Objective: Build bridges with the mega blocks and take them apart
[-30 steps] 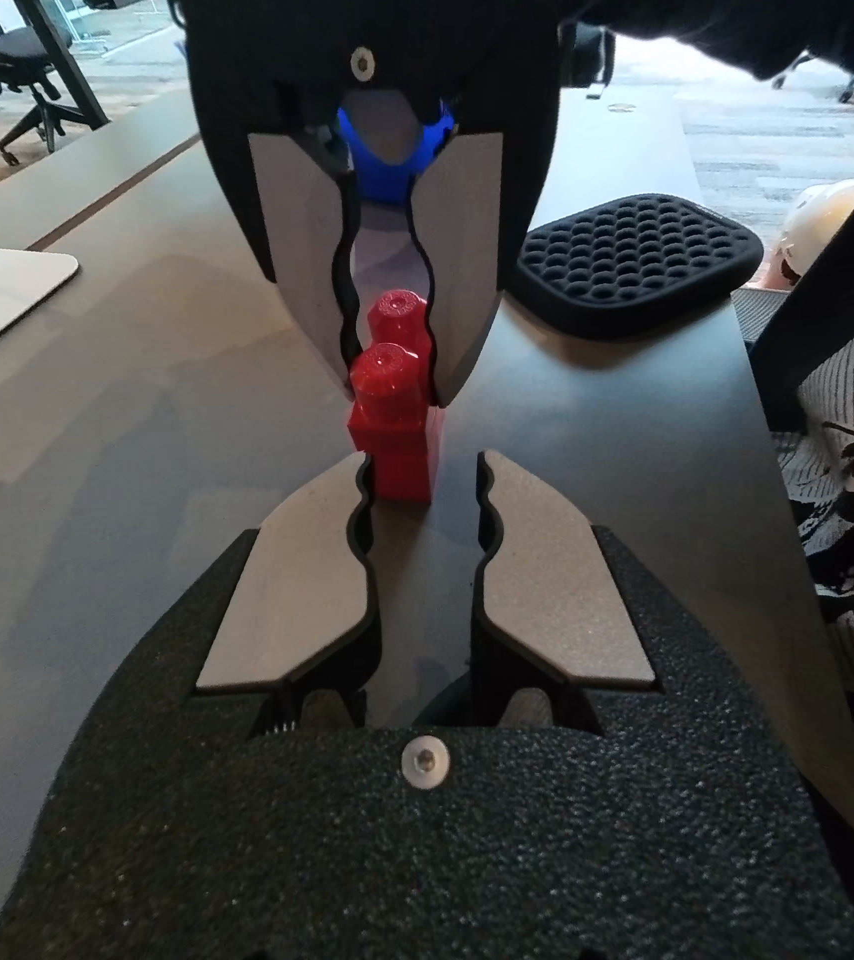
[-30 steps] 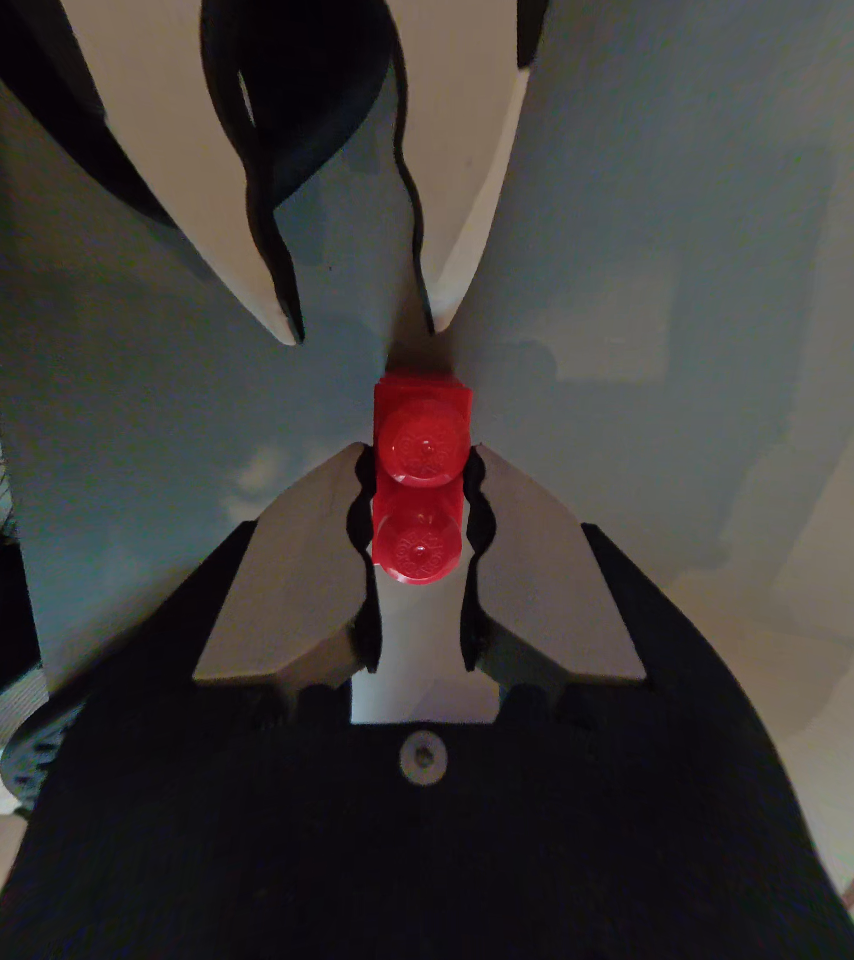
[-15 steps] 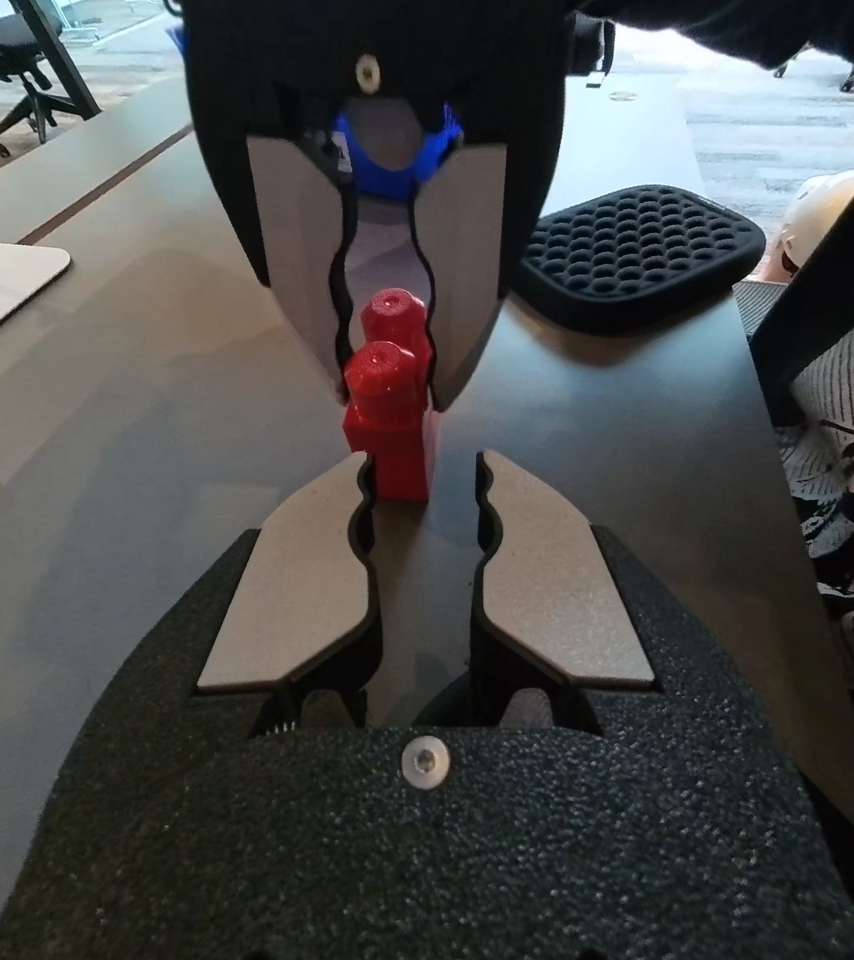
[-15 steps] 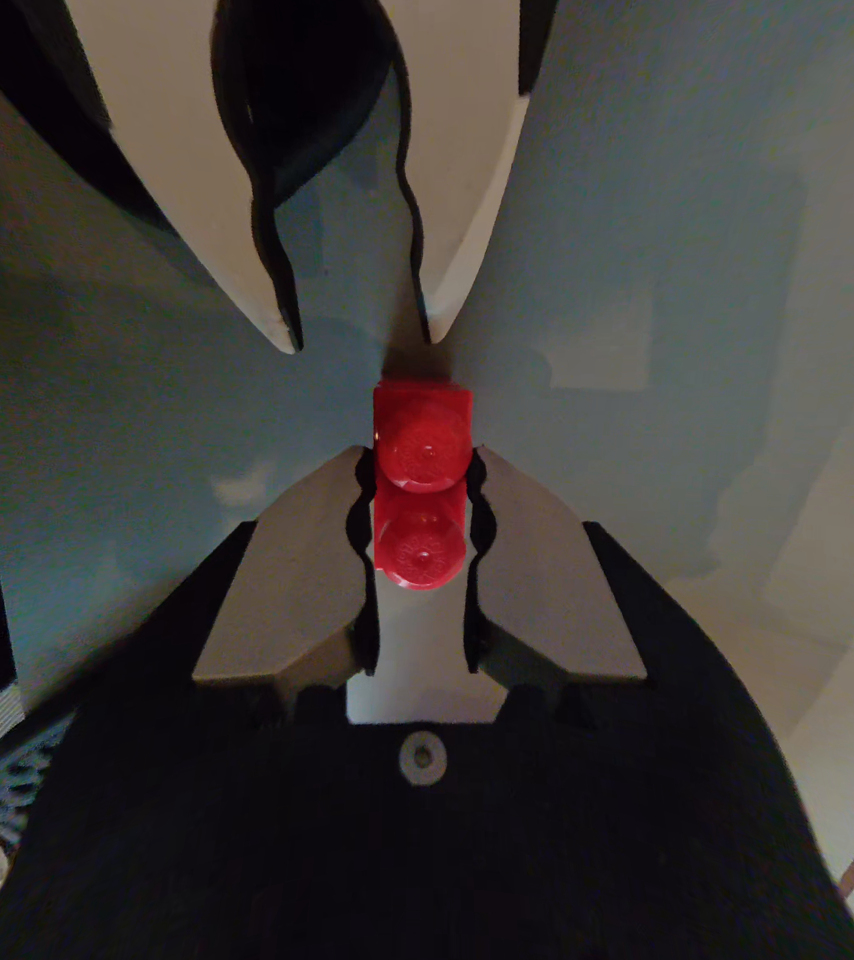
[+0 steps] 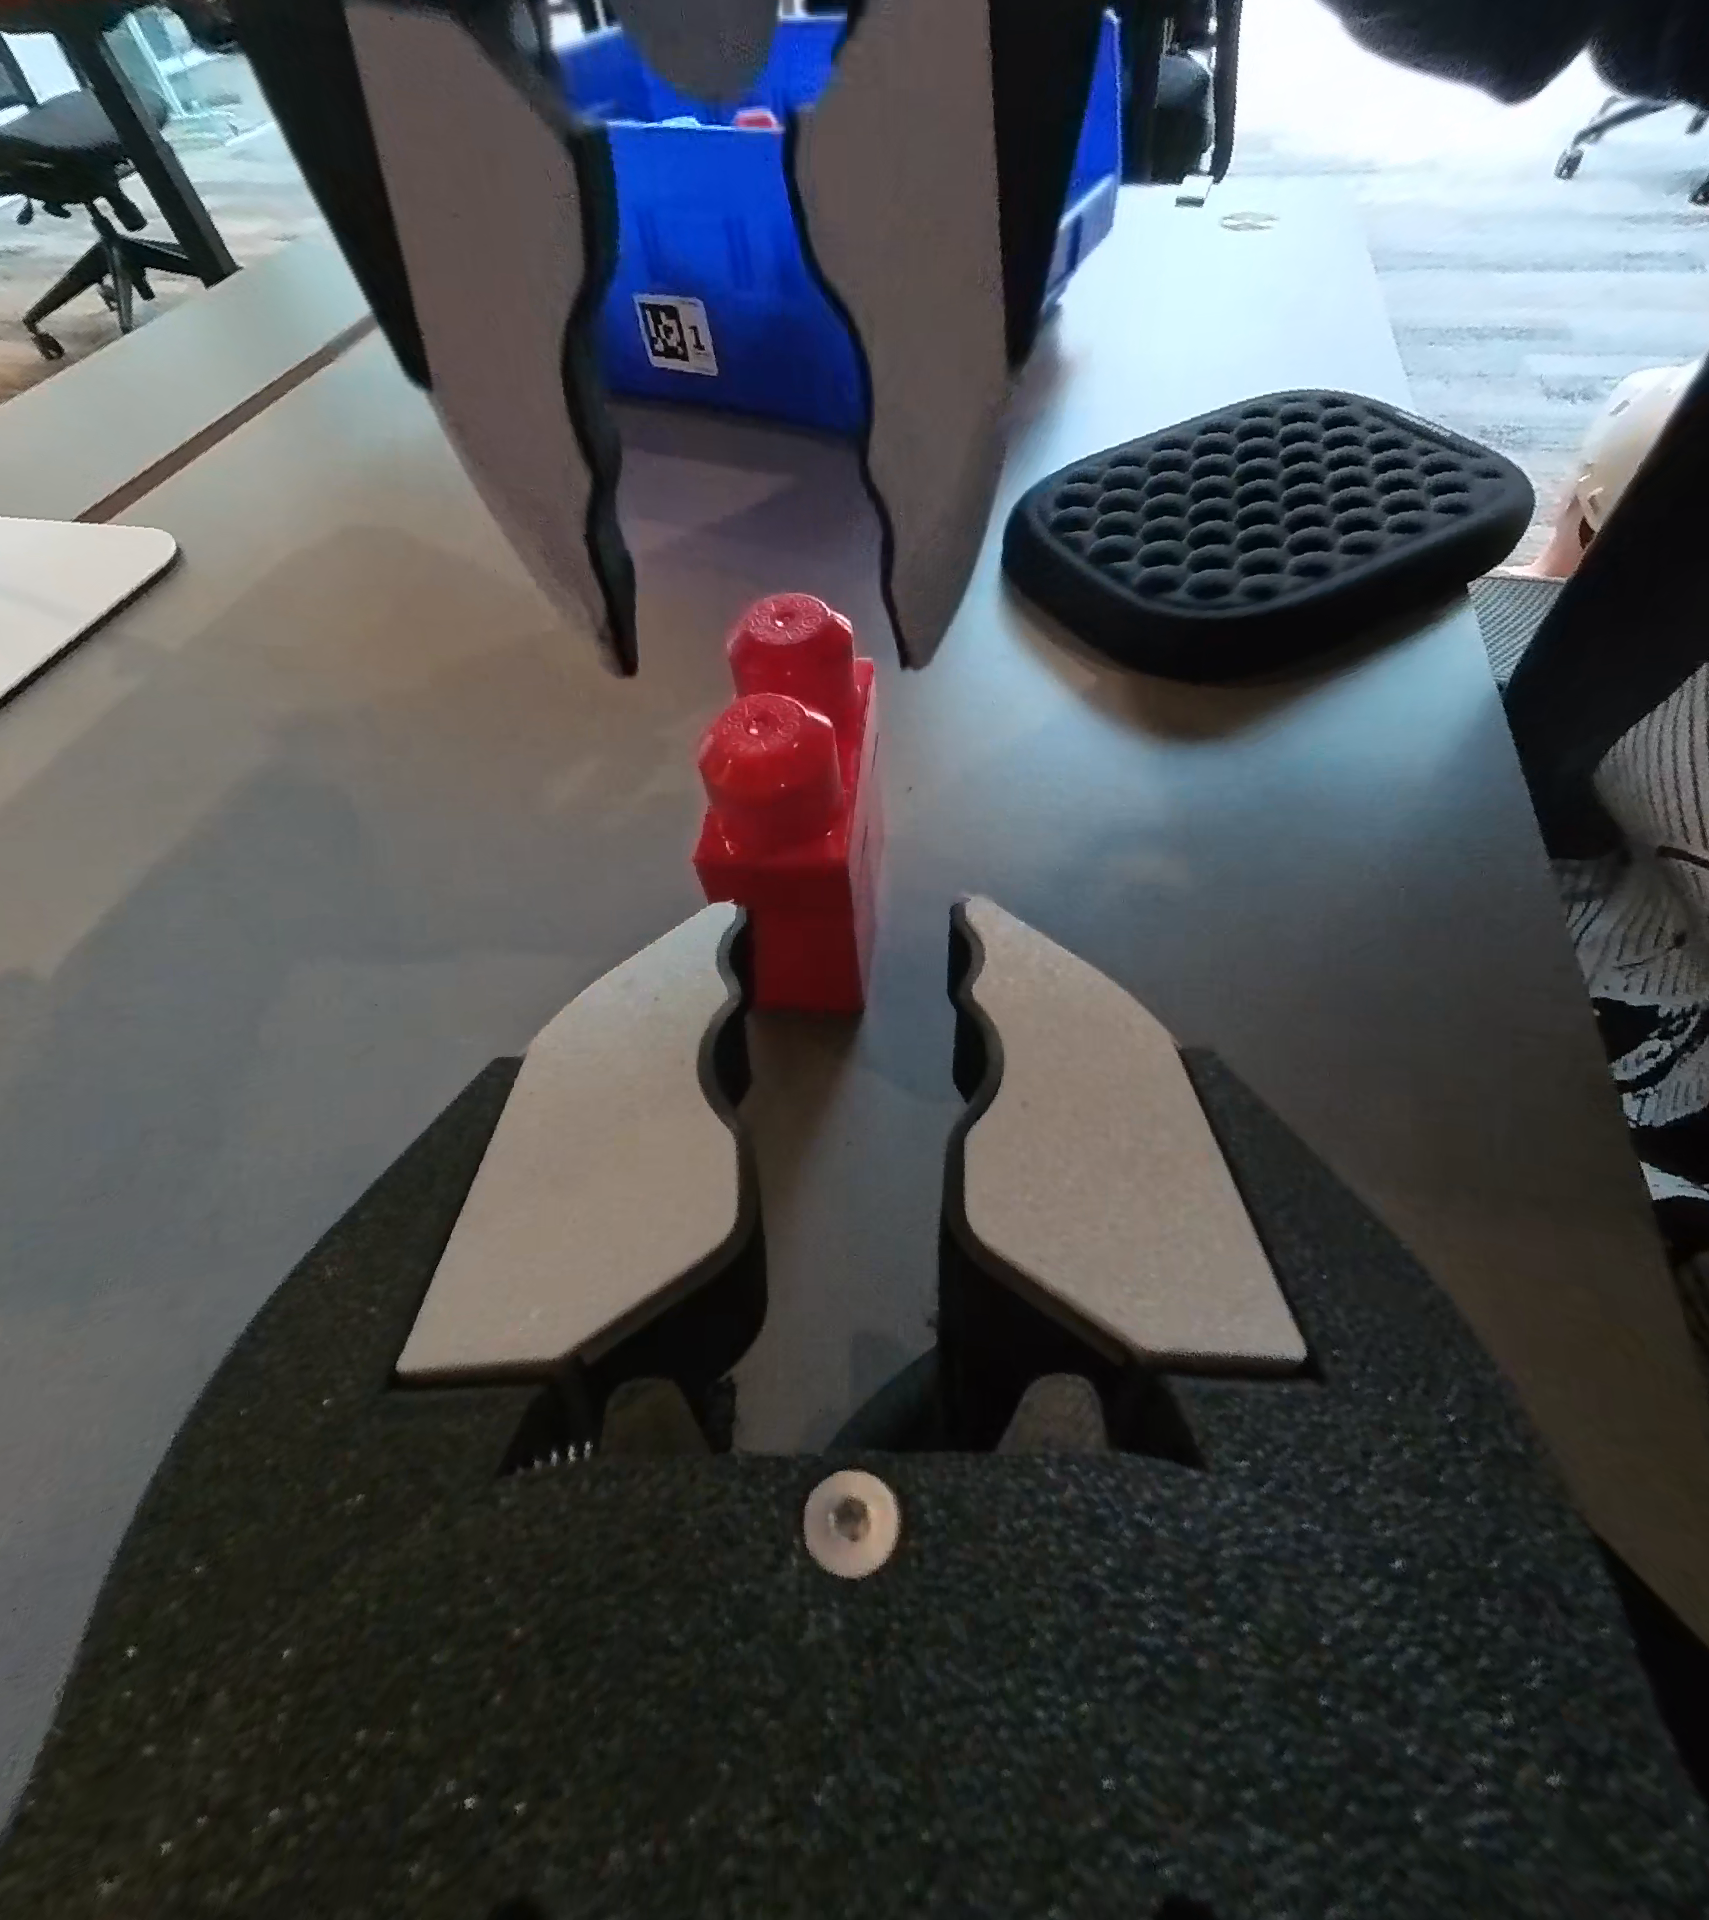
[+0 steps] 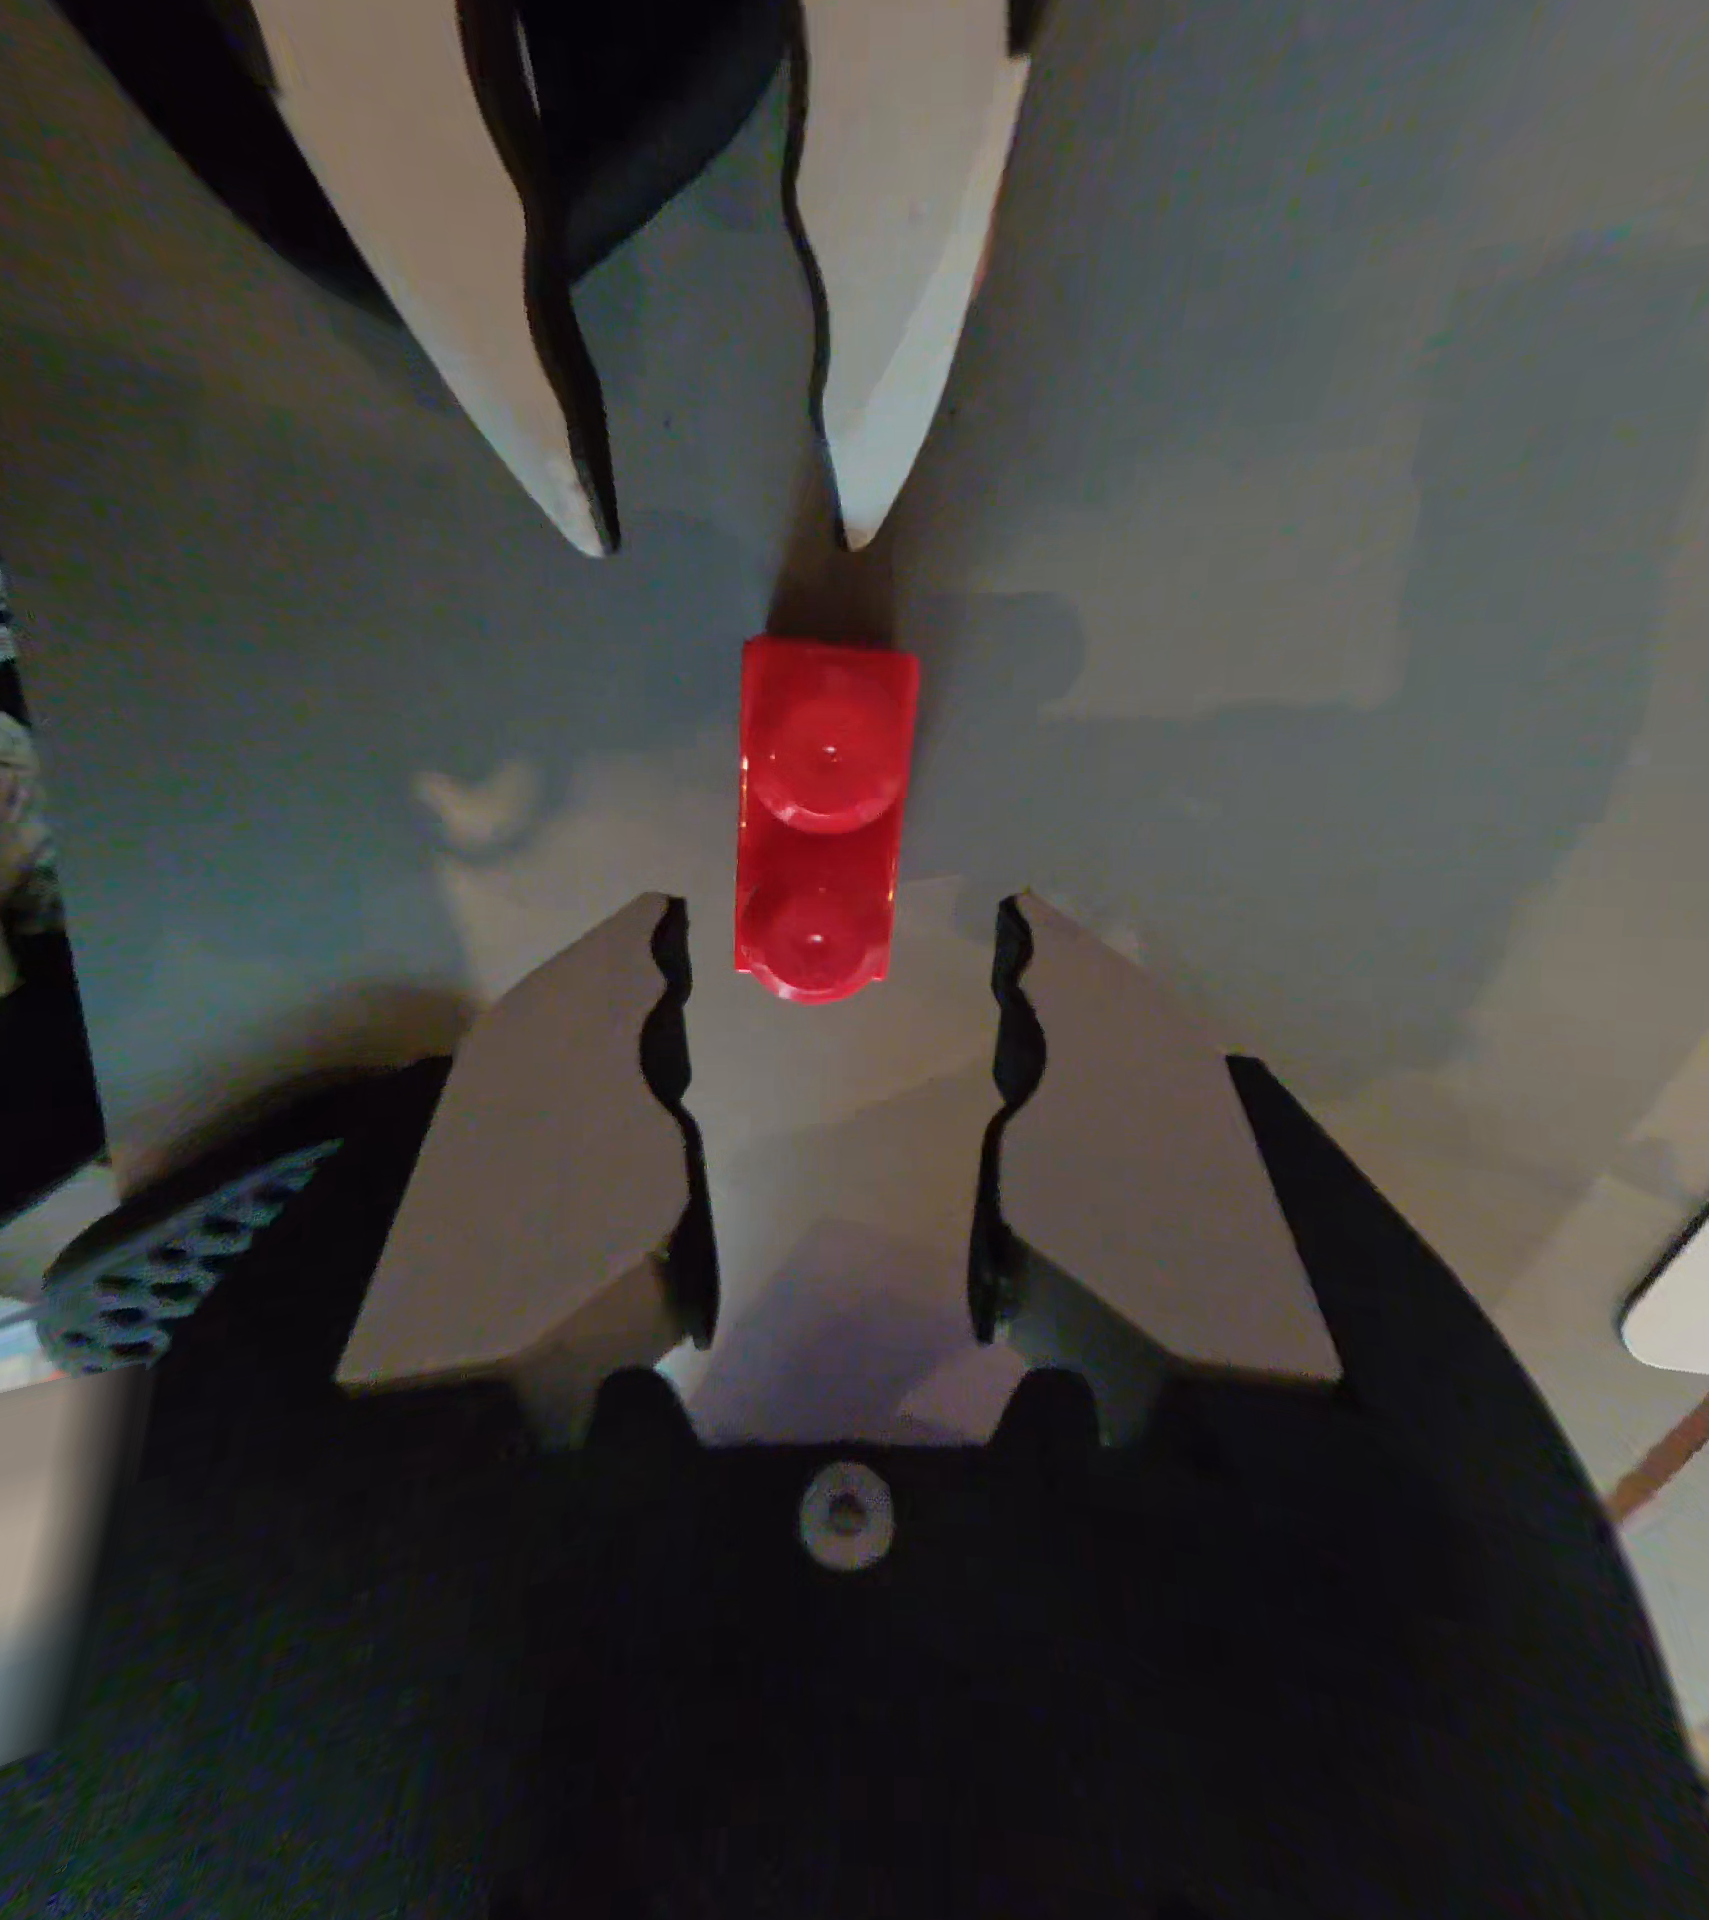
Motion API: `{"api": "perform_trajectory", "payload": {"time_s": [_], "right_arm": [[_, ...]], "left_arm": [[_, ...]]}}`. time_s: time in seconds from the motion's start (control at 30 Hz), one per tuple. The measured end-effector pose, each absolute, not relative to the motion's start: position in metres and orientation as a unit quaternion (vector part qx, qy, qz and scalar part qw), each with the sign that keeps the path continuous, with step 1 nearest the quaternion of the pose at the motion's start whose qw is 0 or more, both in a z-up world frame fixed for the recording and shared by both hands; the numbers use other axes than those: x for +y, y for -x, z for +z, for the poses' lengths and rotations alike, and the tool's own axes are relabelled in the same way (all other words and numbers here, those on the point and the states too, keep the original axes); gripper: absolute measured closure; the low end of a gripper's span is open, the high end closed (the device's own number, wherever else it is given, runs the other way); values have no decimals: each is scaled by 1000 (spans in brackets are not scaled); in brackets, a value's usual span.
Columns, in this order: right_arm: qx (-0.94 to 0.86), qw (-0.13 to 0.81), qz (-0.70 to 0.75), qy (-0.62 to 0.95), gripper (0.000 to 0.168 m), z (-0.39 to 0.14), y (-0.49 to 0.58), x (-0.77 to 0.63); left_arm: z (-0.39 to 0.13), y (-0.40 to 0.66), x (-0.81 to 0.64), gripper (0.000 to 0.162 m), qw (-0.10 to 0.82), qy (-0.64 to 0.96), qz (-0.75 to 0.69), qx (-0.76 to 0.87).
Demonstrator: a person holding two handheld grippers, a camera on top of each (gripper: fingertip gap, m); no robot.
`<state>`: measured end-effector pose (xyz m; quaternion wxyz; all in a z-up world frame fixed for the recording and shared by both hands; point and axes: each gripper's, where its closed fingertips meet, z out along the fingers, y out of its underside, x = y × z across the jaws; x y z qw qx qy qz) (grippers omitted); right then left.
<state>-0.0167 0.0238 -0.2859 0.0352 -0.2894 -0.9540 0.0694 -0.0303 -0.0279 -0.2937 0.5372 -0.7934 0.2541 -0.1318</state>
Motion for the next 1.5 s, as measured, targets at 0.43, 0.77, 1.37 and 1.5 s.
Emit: {"api": "perform_trajectory", "payload": {"time_s": [0.43,0.77,1.37,1.5], "right_arm": [[-968,32,-24,249,137,-306,14,23],[-966,31,-30,254,137,-308,15,24],[-887,120,67,442,136,-208,-17,103],[-831,150,21,535,137,-165,-54,183]], "left_arm": [[-296,29,-28,126,529,797,-132,259],[-296,30,-27,122,531,797,-134,255],[-289,33,-28,120,554,786,-118,249],[-290,32,-28,120,551,787,-116,252]]}}
